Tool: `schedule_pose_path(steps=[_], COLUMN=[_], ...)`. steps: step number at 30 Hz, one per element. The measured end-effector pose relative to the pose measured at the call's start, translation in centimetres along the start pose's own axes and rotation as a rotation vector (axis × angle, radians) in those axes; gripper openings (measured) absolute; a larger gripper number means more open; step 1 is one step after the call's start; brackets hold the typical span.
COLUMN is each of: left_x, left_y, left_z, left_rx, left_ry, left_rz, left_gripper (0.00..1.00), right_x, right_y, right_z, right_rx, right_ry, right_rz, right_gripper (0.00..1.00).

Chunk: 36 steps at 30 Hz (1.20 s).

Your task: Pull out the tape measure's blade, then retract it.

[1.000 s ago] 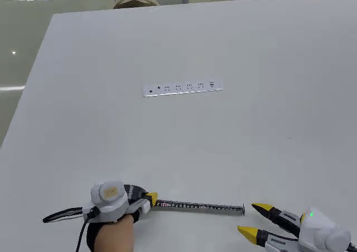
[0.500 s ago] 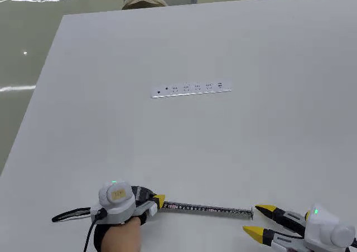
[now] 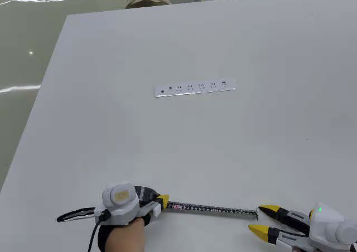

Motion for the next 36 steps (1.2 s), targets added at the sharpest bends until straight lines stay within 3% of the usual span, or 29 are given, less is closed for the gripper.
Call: schedule_pose_path(steps=[26, 36], left_x=[0.0, 0.0], left_y=[0.0, 0.0], left_z=[0.1, 0.1], left_rx=[0.023, 0.027], left_ry=[-0.005, -0.001], left_rz=[-0.003, -0.005], left_gripper=[0.74, 0.74], right_x=[0.9, 0.9], right_y=[1.2, 1.4], right_z=[0.1, 0.0], right_rx=[0.03, 0.037], right_ry=[0.0, 0.004], right_rz=[-0.091, -0.119], right_gripper=[0.18, 0.16])
Point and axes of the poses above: the centre of the closed fingertips' face, and the gripper's own axes: x roughly forward along the fingers, y roughly to its right, z roughly out of its underside, the point moved 7 cm from there along -x, roughly backward along the fingers, and after that the axes turned 15 degrees about -x, right-handed, at the moved point
